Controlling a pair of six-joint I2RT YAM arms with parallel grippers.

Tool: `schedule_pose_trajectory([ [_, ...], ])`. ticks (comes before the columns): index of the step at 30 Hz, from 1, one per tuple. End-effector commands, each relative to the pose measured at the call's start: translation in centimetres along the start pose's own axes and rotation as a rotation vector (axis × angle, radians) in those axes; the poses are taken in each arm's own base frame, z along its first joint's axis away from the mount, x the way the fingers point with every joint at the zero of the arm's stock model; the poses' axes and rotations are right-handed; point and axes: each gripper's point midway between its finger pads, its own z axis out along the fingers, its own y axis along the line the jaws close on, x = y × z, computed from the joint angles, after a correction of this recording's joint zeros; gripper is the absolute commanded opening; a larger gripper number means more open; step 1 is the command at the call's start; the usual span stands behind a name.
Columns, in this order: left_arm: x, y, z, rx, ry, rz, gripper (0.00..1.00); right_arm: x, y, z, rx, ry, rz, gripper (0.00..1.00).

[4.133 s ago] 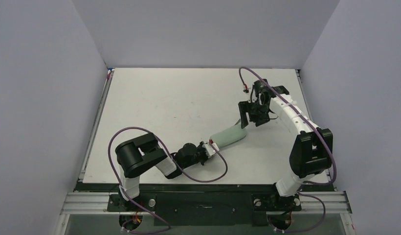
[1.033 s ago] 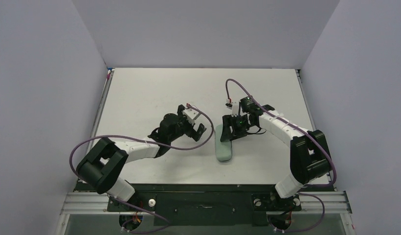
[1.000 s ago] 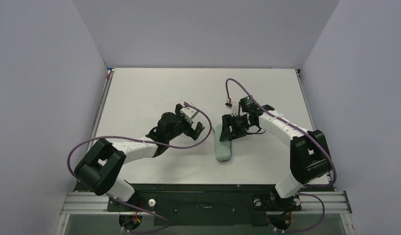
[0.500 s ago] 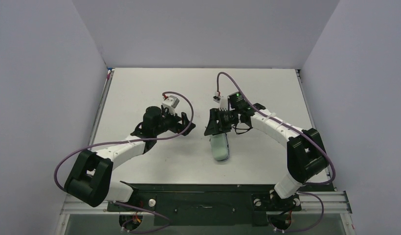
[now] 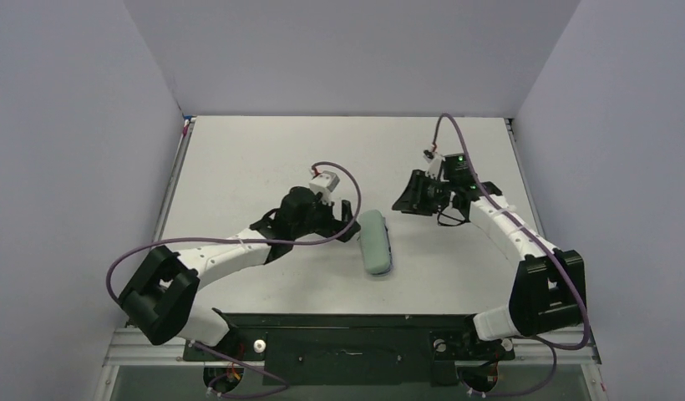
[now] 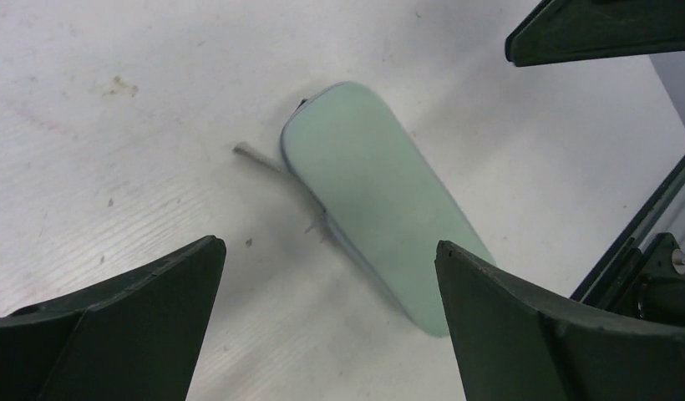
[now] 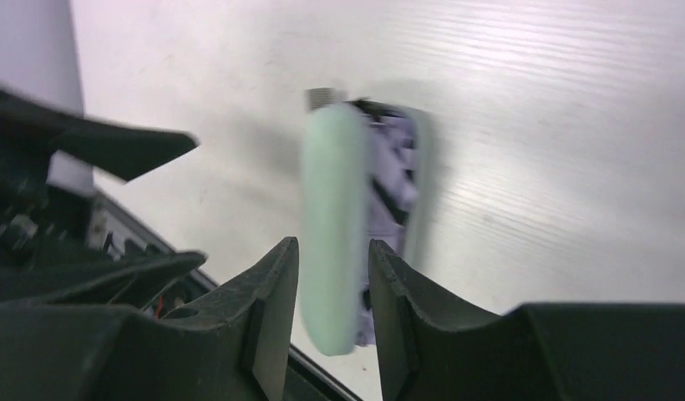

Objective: Open the umbrella

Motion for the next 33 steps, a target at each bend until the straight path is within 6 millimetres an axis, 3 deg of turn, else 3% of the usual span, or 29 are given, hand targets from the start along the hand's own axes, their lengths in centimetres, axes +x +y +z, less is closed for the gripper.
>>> schedule_pose_trajectory([
  [1,-1.9,-2.2,2.3,-0.153,-0.003,0.153,0.97,1.8,-6.5,-1.4,0.201,-0.039,0.13,0.32],
  [2,-1.4,-1.6,3.1,-0.209,0.011,0.193,0.97,2.1,-7.4,-1.4,0.234,-0.04,0.125,0.3],
  [3,-1.8,-3.0,3.5,-0.201,0.008,0.223,0.97,2.8,-8.1,-1.2,0.249,-0.026,0.131,0.3],
  [4,-1.3,-2.7,4.2,-0.233,0.021,0.261,0.97,2.9,-8.3,-1.0,0.249,-0.029,0.125,0.29],
  [5,-1.8,-4.2,4.6,-0.221,0.006,0.284,0.97,3.4,-8.4,-0.6,0.243,-0.016,0.127,0.29],
  [6,-0.8,-3.6,5.1,-0.258,0.044,0.32,0.97,3.0,-8.3,-0.2,0.229,-0.031,0.116,0.28],
  [11,0.7,-5.8,6.6,-0.271,0.083,0.395,0.97,2.9,-7.6,2.3,0.178,-0.01,0.082,0.29],
  [12,1.8,-5.5,7.0,-0.284,0.119,0.413,0.97,2.9,-7.4,2.7,0.171,-0.006,0.071,0.29],
  [18,3.1,-4.4,7.9,-0.366,0.16,0.477,0.97,5.0,-7.5,5.9,0.161,0.104,0.058,0.28],
  [24,2.0,-3.1,7.0,-0.411,0.153,0.459,0.97,6.1,-8.0,7.8,0.195,0.17,0.07,0.26],
  [29,0.6,-2.9,5.1,-0.383,0.118,0.411,0.97,6.9,-9.7,7.9,0.263,0.205,0.079,0.23],
  [33,0.5,-1.2,3.8,-0.406,0.141,0.389,0.97,6.5,-9.9,8.2,0.28,0.206,0.068,0.23],
])
